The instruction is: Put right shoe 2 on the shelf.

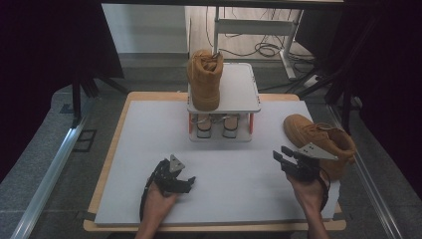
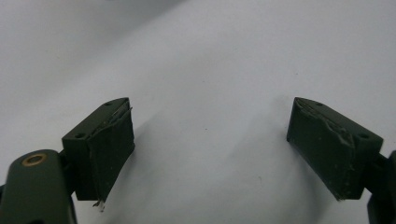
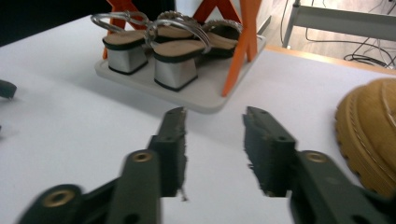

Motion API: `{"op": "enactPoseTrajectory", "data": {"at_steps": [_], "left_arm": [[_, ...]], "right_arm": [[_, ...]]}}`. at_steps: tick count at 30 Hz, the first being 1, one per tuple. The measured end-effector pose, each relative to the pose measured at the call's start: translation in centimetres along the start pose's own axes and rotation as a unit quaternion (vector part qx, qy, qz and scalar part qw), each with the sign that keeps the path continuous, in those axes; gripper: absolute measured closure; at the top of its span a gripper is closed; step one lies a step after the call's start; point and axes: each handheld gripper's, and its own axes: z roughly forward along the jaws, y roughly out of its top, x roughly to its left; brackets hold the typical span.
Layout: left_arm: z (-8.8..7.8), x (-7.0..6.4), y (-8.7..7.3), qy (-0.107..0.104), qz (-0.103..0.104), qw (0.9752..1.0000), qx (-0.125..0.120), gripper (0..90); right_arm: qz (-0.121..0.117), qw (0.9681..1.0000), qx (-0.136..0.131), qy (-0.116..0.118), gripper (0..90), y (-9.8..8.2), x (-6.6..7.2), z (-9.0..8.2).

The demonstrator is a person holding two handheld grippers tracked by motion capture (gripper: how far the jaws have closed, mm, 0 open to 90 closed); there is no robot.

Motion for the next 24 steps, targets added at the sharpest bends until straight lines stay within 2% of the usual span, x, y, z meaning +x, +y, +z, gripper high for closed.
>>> {"op": "enactPoseTrajectory", "data": {"at_steps": [6, 10, 13, 20, 24], "left_arm": [[0.0, 0.0, 0.0, 0.0, 0.0, 1.0, 0.0, 14.7], [0.0, 0.0, 0.0, 0.0, 0.0, 1.0, 0.0, 14.7], [0.0, 0.0, 0.0, 0.0, 0.0, 1.0, 0.0, 14.7], [0.0, 0.0, 0.0, 0.0, 0.0, 1.0, 0.0, 14.7], [0.0, 0.0, 0.0, 0.0, -0.001, 1.0, 0.0, 14.7]], "right_arm": [[0.0, 0.9999, 0.013, -0.011, 77.5, -1.7, -1.1, -1.3], [0.009, 0.9997, 0.019, -0.014, 84.5, -2.6, -1.8, -2.1], [0.011, 0.9993, 0.022, -0.029, 89.2, -3.4, -2.3, -2.7], [0.03, 0.9969, 0.027, -0.067, 89.6, -5.3, -3.6, -4.3], [0.042, 0.9945, 0.027, -0.092, 89.6, -6.3, -4.5, -5.4]]}}
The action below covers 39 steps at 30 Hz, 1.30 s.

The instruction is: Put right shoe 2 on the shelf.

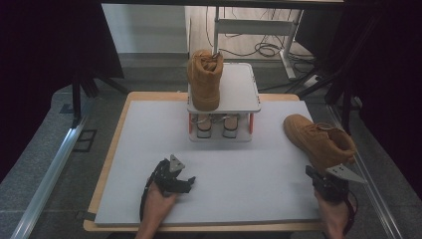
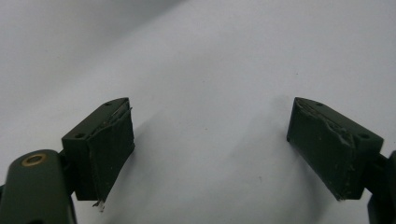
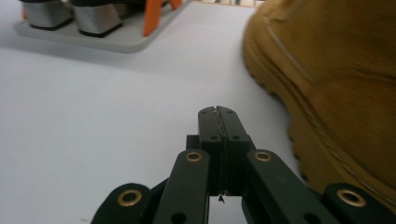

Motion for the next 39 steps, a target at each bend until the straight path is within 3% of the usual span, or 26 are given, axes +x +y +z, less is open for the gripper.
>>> {"op": "enactPoseTrajectory", "data": {"at_steps": [12, 24, 39], "left_arm": [[0.0, 0.0, 0.0, -0.001, -0.001, 1.0, 0.0, 14.6], [0.0, 0.0, 0.0, -0.002, -0.003, 1.0, 0.0, 14.6], [0.0, 0.0, 0.0, -0.002, -0.003, 1.0, 0.0, 14.6]], "right_arm": [[0.027, 0.9981, 0.007, -0.056, 89.6, -1.7, -3.2, -1.8], [0.053, 0.9923, 0.002, -0.112, 89.6, -2.6, -6.4, -2.9], [0.061, 0.9876, 0.008, -0.144, 89.7, -2.7, -8.5, -2.3]]}}
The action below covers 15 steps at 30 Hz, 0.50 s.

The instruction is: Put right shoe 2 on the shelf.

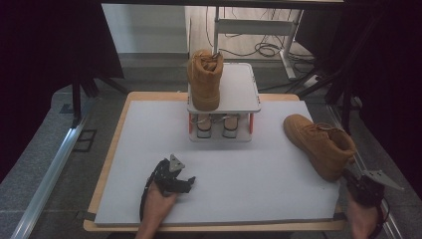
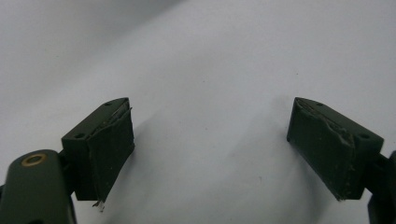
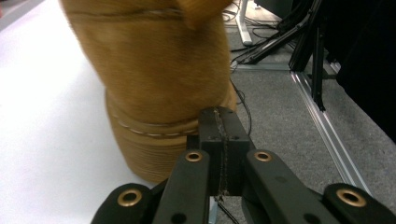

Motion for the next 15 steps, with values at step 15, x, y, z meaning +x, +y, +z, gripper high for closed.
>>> {"op": "enactPoseTrajectory", "data": {"at_steps": [15], "left_arm": [[0.01, 0.04, 0.01, -0.001, -0.001, 1.0, 0.001, 14.6]], "right_arm": [[0.007, 0.9997, 0.021, -0.01, 89.9, -0.83, -0.85, 1.02]]}}
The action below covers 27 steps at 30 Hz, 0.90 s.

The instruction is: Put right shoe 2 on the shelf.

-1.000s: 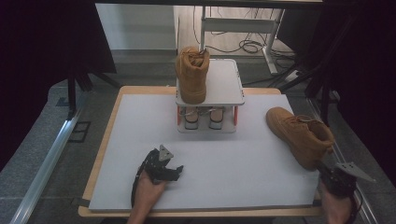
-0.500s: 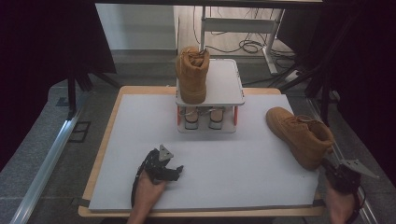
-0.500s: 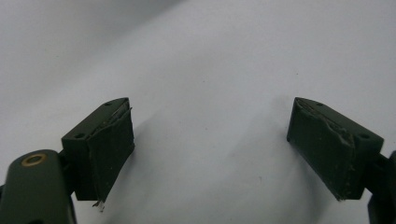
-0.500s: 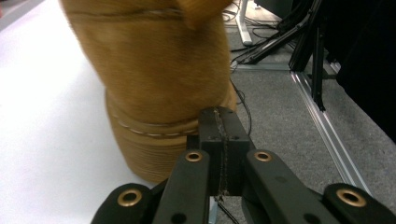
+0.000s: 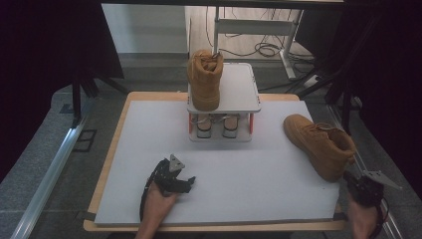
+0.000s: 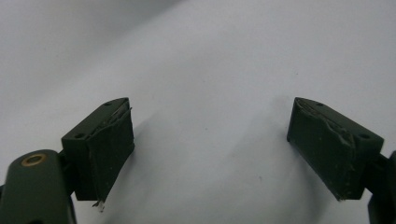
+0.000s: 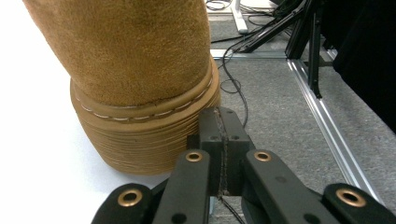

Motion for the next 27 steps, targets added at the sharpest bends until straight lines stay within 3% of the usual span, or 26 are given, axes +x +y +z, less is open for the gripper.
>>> {"op": "enactPoseTrajectory", "data": {"at_steps": [16, 27], "left_arm": [[0.0, 0.1, 0.0, -0.001, -0.001, 1.0, 0.001, 14.6], [0.0, 0.0, 0.0, -0.001, -0.001, 1.0, 0.001, 14.6]], "right_arm": [[0.011, 0.9999, -0.003, 0.011, 89.9, -0.3, 0.9, -0.5], [-0.001, 0.9997, -0.002, 0.025, 89.9, -0.4, 1.7, -0.7]]}}
